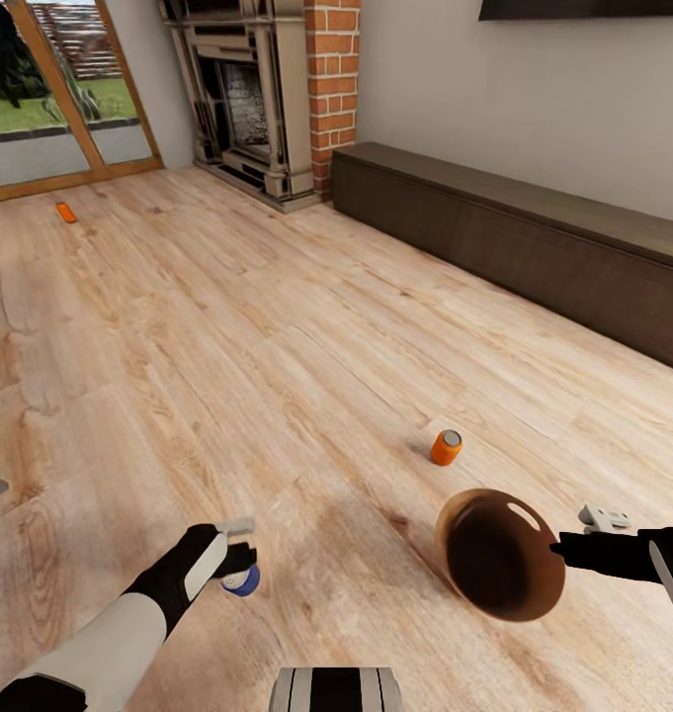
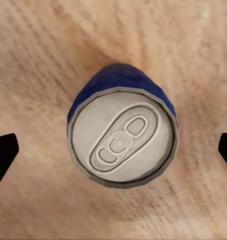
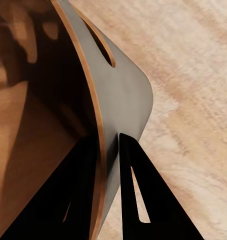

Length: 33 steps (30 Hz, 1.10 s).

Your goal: Put the three can of soda from the living room inside the tash can in the kitchen.

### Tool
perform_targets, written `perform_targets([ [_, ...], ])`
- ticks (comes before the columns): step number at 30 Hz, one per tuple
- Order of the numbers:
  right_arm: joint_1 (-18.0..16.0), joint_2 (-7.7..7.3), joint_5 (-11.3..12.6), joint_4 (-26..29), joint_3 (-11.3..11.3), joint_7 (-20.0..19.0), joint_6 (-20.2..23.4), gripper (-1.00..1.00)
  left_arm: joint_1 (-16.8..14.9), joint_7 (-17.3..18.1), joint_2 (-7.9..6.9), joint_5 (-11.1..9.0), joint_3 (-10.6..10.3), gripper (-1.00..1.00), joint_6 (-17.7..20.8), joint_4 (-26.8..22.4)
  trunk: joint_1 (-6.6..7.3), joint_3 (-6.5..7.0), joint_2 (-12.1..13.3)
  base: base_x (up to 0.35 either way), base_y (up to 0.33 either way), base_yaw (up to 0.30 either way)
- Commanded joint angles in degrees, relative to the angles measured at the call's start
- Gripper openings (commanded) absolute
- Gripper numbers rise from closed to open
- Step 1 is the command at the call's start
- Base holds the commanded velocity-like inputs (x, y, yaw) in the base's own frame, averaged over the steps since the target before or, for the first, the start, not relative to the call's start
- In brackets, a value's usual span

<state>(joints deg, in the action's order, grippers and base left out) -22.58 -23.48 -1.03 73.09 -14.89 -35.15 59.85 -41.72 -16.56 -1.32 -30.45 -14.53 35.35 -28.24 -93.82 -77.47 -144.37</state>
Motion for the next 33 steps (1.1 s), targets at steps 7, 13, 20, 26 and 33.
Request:
perform_targets([
  [7, 0.1, 0.11, 1.0, -0.4, 0.1, -0.2, 0.2, -1.0, -0.9, -0.6, 0.02, 0.0, 0.1, 1.0, -0.4, -0.4, -0.02, -0.01, 0.0, 0.0, 0.0, 0.0],
  [13, 0.1, 0.1, 1.0, -0.4, 0.1, -0.2, 0.2, -1.0, -1.1, -0.8, 0.15, 0.0, 0.3, 1.0, -0.5, -0.4, -0.12, -0.89, 0.0, 0.0, 0.0, 0.0],
  [20, 0.1, 0.14, 1.0, -0.4, 0.1, -0.2, 0.2, -1.0, -1.2, -0.8, 0.18, -0.1, 0.3, 1.0, -0.5, -0.4, -0.3, -2.45, -0.1, 0.0, 0.0, 0.0],
  [26, 0.1, 0.16, 1.0, -0.3, 0.1, -0.2, 0.2, -1.0, -1.2, -0.7, 0.18, -0.2, 0.2, 1.0, -0.5, -0.4, -0.43, -3.55, -0.2, 0.0, 0.0, 0.0],
  [33, 0.1, 0.18, 1.1, -0.3, 0.1, -0.2, 0.2, -1.0, -1.2, -0.7, 0.18, -0.2, 0.3, 1.0, -0.5, -0.4, -0.43, -3.55, -0.2, 0.0, 0.0, 0.0],
])
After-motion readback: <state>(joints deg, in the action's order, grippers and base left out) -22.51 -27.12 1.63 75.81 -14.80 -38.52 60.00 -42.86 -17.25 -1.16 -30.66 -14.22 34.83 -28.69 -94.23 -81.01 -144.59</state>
